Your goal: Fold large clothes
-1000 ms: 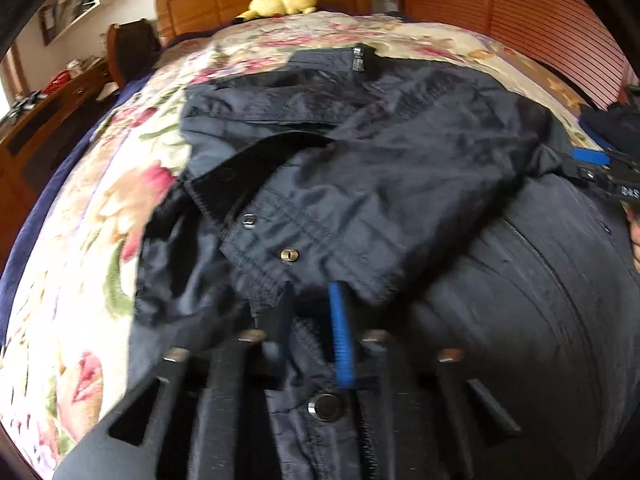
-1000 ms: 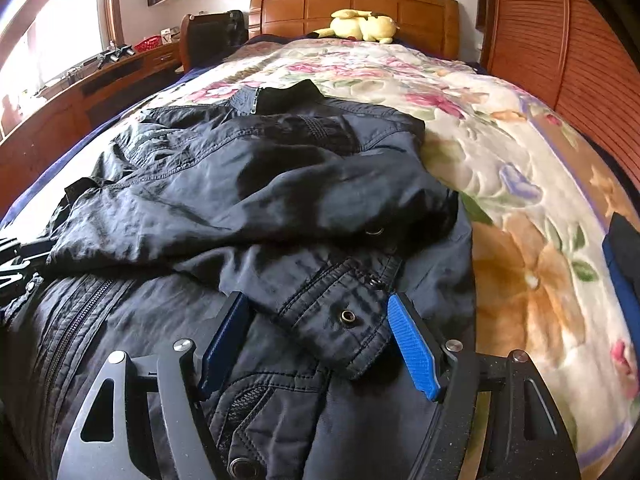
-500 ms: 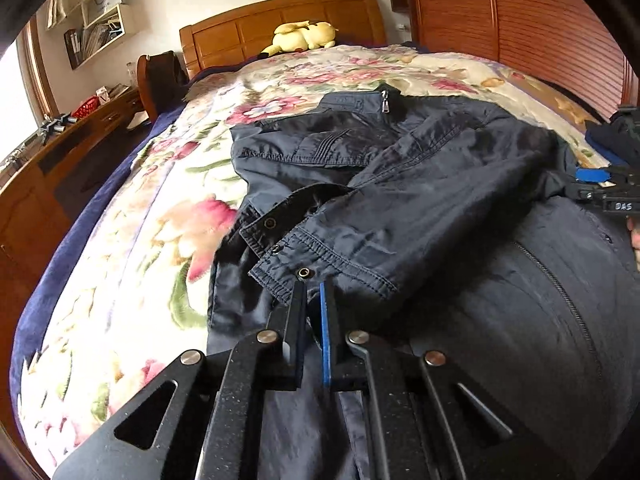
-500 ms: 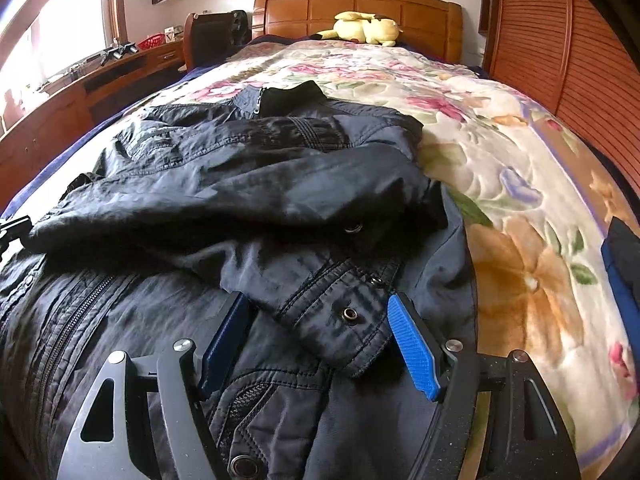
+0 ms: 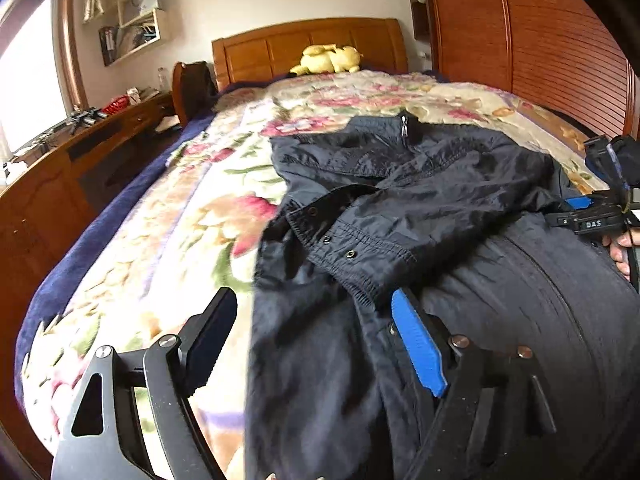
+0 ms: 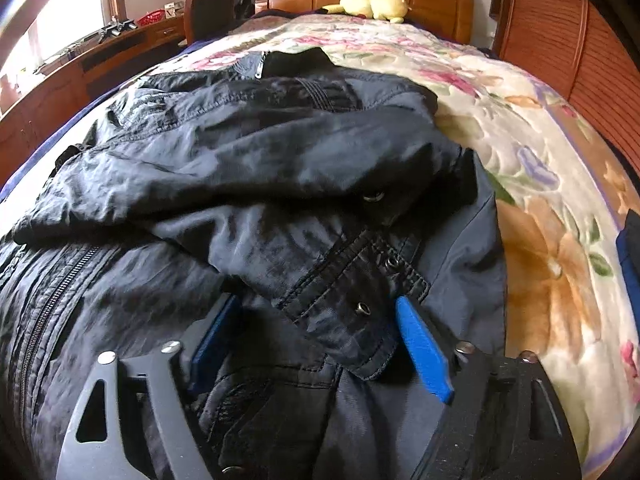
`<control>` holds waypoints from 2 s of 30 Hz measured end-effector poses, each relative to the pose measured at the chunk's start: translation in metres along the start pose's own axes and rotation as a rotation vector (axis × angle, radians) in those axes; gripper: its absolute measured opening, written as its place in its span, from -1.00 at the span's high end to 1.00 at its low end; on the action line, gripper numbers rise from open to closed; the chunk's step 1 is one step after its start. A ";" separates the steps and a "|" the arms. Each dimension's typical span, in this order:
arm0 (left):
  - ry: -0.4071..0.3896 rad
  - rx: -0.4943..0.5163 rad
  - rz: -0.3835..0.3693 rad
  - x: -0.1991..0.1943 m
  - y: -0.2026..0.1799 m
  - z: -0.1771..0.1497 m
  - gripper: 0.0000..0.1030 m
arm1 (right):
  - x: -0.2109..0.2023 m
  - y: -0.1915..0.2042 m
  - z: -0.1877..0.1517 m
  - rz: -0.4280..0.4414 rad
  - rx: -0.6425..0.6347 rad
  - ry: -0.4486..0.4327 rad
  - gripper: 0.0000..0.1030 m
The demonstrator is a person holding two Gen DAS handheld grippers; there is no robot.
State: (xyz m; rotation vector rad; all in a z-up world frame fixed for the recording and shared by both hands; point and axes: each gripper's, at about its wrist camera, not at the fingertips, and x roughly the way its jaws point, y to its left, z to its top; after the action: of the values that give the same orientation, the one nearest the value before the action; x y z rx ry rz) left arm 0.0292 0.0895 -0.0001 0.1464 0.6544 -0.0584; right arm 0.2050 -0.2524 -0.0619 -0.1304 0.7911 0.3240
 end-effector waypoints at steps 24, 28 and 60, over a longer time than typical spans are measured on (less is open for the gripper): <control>-0.036 -0.063 0.012 -0.066 0.025 -0.053 -0.59 | -0.050 0.000 -0.013 -0.037 -0.022 -0.090 -0.88; -0.035 -0.070 0.006 -0.076 0.028 -0.061 -0.59 | -0.092 -0.001 -0.041 -0.037 -0.034 -0.129 -0.88; 0.021 -0.113 -0.075 -0.082 0.041 -0.124 -0.59 | -0.193 -0.011 -0.196 -0.045 -0.040 -0.140 -0.88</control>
State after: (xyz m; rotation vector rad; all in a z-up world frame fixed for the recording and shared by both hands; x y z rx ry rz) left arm -0.1068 0.1499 -0.0423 0.0135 0.6827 -0.0924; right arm -0.0507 -0.3547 -0.0602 -0.1608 0.6421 0.3031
